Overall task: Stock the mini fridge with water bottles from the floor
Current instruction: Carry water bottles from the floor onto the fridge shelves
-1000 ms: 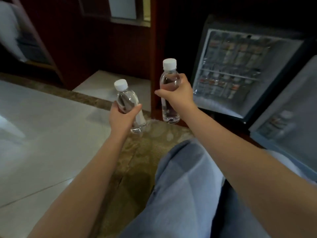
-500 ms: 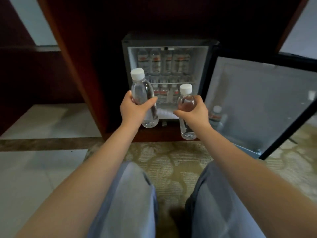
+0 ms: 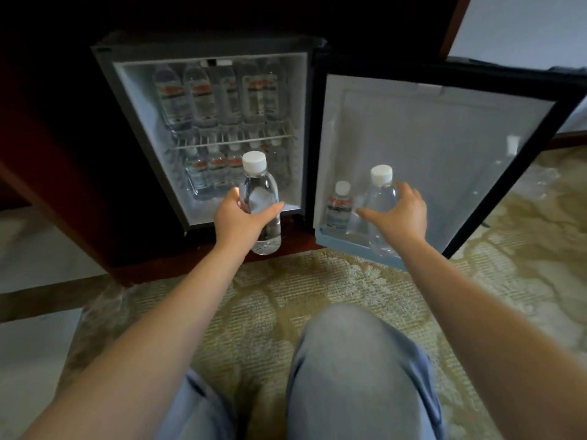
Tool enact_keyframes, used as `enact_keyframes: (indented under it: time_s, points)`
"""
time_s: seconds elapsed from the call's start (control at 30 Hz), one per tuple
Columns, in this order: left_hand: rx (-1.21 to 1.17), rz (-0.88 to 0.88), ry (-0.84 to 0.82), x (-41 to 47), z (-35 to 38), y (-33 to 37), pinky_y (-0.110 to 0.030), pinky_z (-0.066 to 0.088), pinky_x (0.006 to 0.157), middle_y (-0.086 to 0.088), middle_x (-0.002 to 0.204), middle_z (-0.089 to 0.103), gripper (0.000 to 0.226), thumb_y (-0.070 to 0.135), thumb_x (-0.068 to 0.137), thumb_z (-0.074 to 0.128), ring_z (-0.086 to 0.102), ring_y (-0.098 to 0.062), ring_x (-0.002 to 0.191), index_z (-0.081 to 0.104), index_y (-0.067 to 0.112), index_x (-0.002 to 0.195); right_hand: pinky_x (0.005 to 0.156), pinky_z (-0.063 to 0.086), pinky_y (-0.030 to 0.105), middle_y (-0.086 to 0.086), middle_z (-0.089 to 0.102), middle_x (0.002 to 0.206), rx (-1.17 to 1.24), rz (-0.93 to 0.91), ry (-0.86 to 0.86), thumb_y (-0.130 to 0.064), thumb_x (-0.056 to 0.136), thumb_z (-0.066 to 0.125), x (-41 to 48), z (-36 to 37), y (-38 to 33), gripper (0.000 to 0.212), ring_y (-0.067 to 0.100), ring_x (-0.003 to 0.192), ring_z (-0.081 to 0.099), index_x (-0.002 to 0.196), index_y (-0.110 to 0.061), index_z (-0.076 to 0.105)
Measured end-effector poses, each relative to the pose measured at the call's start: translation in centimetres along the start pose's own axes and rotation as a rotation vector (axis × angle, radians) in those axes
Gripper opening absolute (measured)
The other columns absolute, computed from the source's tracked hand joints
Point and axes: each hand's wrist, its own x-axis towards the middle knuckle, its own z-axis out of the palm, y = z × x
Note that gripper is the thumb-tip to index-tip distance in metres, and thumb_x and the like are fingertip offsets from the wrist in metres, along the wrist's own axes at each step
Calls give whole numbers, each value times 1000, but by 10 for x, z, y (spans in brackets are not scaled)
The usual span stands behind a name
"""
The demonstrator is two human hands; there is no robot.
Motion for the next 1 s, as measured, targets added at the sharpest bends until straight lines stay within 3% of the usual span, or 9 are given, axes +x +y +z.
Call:
enact_keyframes:
  time_s: [0.13,0.23,0.43,0.6,0.77,0.9,1.0]
  points:
    - [-8,-26,-7,13,7,-8,-31,50,77,1,97,64,46,34,67,82,61,-15,89,56,18,101,95,41,36,5,51,134,129,175,48,-38,67,84,18,21,12,81,26,124,48,135,-15,46]
    - [-11,-34,-16,20,10,-15,-34,52,82,2,96,65,46,32,67,82,62,-16,92,57,18,103,90,39,31,2,56,131,211,258,48,-32,69,84,26,40,19,73,23,123,51,131,-18,49]
    - [-49,-107,-35,26,15,-32,-36,53,84,2,98,66,45,32,65,84,63,-14,93,58,20,100,94,42,32,5,58,130,244,303,-8,-33,67,85,44,65,32,74,25,122,52,130,-15,50]
    - [-34,-115,-47,29,16,-35,-36,53,84,2,100,66,52,35,62,84,62,-14,94,58,18,104,102,43,41,9,50,140,195,321,-154,-39,71,82,46,71,40,88,29,127,48,141,-8,38]
    - [-69,-126,-54,27,17,-33,-35,53,84,1,100,66,50,34,62,85,63,-15,94,58,18,102,88,40,34,10,51,137,179,307,-188,-37,80,75,45,73,39,77,31,124,50,139,-10,35]
    - [-78,-124,-76,22,17,-30,-38,53,86,0,102,66,53,34,61,85,63,-17,95,58,17,103,94,44,41,13,48,138,213,359,-247,-38,80,73,42,71,33,81,34,123,49,140,-8,29]
    - [-85,-111,-92,17,15,-27,-38,53,86,1,101,66,49,34,61,85,63,-17,96,58,22,99,96,43,49,14,46,133,122,403,-103,-46,78,69,24,65,28,76,35,121,48,132,-6,34]
